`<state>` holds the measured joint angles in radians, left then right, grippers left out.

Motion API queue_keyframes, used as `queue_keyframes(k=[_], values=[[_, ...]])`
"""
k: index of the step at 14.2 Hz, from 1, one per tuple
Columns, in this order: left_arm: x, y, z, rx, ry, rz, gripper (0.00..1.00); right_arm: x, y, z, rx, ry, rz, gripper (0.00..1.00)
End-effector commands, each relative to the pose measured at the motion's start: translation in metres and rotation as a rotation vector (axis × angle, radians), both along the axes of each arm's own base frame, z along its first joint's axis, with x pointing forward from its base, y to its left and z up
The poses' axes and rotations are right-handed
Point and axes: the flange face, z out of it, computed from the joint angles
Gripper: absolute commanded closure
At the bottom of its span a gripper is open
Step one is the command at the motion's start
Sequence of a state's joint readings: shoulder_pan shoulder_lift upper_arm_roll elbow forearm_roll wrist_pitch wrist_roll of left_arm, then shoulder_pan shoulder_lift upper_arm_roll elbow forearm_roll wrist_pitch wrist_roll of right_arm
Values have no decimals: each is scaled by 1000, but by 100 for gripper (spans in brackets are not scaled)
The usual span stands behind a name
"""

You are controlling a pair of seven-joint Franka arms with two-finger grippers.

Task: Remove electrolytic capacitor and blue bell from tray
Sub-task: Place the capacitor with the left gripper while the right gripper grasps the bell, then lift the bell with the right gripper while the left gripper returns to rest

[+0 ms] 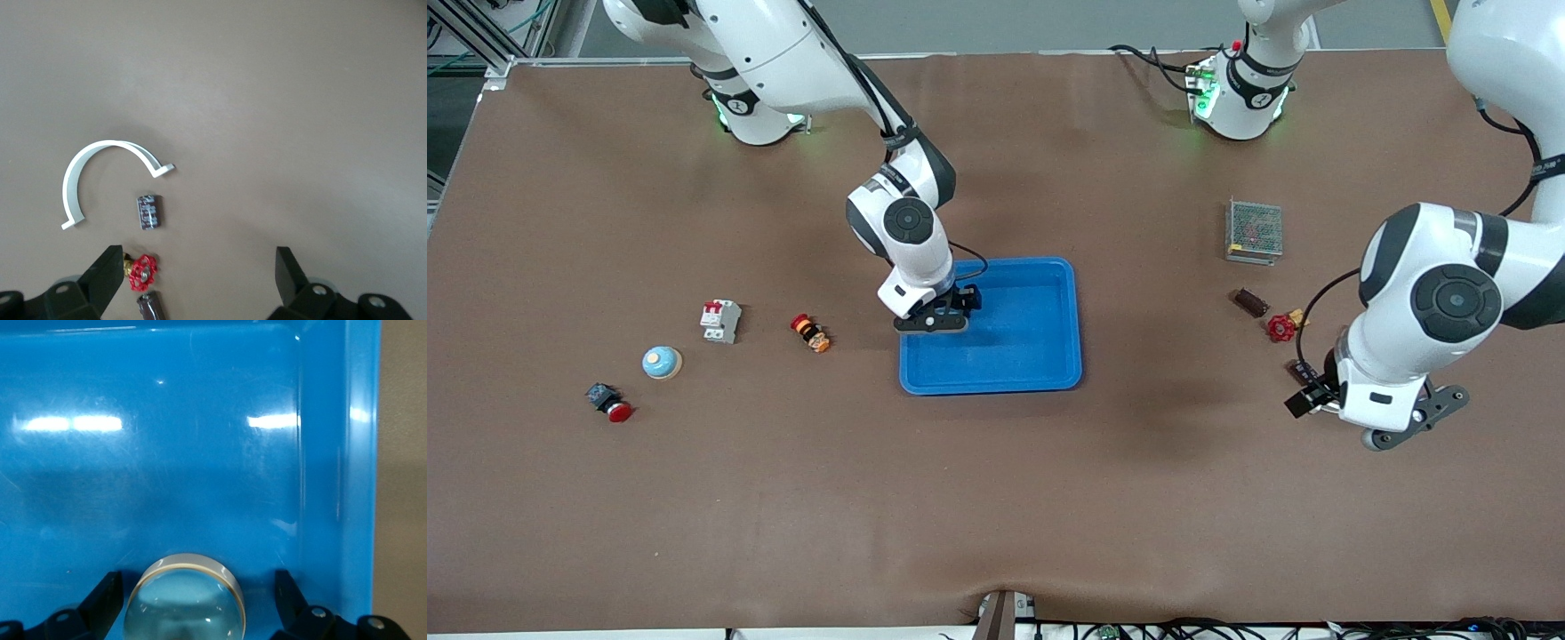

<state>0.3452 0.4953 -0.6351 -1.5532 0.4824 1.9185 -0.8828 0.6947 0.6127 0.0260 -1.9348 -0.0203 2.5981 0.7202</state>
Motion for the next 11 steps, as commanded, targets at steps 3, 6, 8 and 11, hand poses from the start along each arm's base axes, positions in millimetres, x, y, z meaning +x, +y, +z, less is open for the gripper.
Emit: queue_keyframes(k=[3,6,8,11], values=[[-18,10,61,-56,-5,-83,0,-5,3,0,-3,-17,-6,0],[-28,15,93,-98,-32,-67,0,-5,3,1,-2,-18,-6,0],[-38,21,114,-93,-53,-52,0,-5,4,2,0,-19,-5,14],[-51,30,144,-93,-68,-98,0,-3,5,5,4,-23,-9,42]])
